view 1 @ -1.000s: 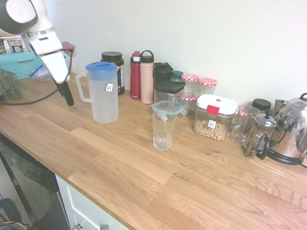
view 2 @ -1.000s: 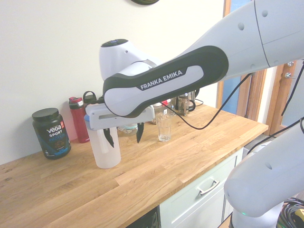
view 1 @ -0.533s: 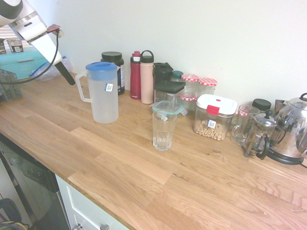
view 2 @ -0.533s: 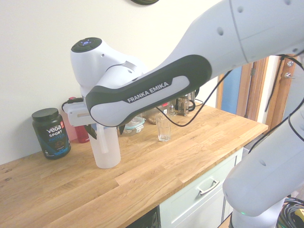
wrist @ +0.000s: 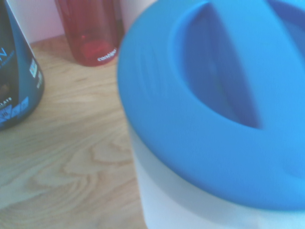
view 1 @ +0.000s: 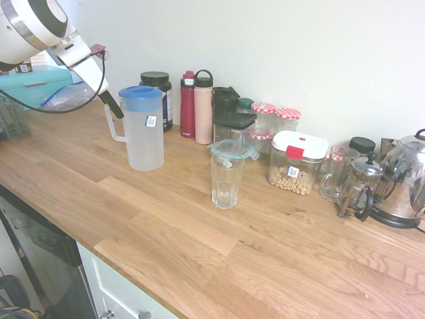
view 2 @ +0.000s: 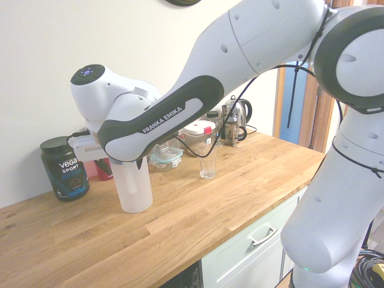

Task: Pour me some water

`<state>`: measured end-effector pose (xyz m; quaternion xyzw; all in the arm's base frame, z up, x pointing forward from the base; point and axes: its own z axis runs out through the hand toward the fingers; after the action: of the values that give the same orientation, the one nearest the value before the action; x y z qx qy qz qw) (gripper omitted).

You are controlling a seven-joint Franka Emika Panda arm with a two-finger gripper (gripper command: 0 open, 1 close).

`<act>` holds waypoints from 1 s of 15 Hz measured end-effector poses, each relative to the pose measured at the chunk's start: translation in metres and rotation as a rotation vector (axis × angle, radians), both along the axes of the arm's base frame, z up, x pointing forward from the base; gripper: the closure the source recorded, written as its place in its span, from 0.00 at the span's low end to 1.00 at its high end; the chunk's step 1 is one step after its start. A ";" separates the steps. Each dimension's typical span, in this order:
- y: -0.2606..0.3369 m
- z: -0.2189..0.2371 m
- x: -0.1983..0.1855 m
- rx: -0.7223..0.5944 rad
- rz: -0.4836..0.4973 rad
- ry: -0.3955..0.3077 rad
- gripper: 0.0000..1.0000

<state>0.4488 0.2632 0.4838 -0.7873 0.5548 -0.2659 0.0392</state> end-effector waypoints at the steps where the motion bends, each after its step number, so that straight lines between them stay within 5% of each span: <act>1: 0.001 -0.003 0.003 0.001 0.001 -0.005 1.00; 15: -0.001 -0.016 0.009 0.025 -0.020 -0.016 1.00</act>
<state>0.4582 0.2625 0.4675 -0.7790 0.5657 -0.2657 0.0510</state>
